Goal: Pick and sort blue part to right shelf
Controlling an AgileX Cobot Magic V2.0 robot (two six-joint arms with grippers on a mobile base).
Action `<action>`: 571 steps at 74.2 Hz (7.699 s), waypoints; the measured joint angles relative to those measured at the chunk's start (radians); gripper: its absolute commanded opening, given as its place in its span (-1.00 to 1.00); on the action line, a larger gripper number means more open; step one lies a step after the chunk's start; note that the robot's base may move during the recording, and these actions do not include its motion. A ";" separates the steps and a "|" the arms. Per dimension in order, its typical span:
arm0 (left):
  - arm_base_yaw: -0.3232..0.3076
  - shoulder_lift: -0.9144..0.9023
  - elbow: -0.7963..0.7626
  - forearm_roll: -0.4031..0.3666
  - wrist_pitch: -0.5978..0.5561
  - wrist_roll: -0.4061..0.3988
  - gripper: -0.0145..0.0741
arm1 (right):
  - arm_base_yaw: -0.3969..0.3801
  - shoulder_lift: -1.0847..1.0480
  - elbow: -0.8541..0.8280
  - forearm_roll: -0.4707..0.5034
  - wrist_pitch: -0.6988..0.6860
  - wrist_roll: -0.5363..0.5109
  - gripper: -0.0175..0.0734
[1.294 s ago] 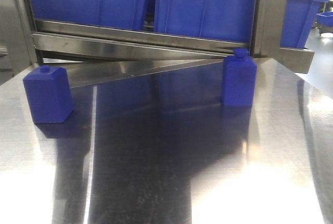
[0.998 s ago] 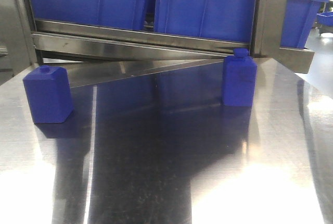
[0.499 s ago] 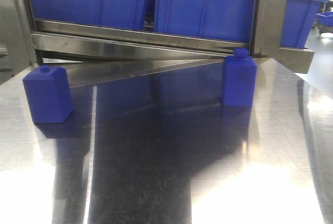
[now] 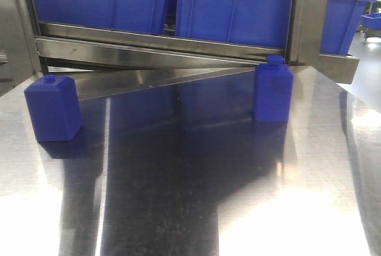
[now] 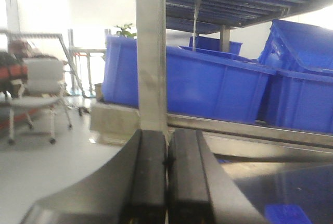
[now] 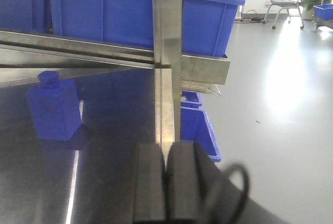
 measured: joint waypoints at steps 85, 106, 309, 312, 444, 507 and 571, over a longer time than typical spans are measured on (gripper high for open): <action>-0.345 1.219 -0.935 -0.370 0.760 0.152 0.89 | 0.000 0.000 0.000 0.000 0.000 0.000 -0.49; -0.370 1.548 -1.193 -0.197 0.975 -0.037 0.89 | 0.000 0.000 0.000 0.000 0.000 0.000 -0.49; -0.426 0.716 -0.624 -0.010 0.516 -0.154 -0.11 | 0.000 0.148 -0.288 0.000 0.093 0.000 0.38; -0.426 0.671 -0.593 -0.004 0.498 -0.154 -0.11 | 0.000 0.185 -0.311 0.000 0.093 0.000 0.49; -0.426 0.445 -0.452 0.017 0.368 -0.157 -0.11 | 0.350 2.044 -1.755 0.008 1.031 0.247 0.20; -0.312 0.099 -0.329 0.116 0.430 -0.157 -0.11 | 0.350 1.568 -1.427 -0.123 0.820 0.247 -0.05; -0.312 -0.008 -0.240 0.145 0.444 -0.157 -0.11 | 0.350 0.366 -0.596 -0.257 0.493 0.241 -0.05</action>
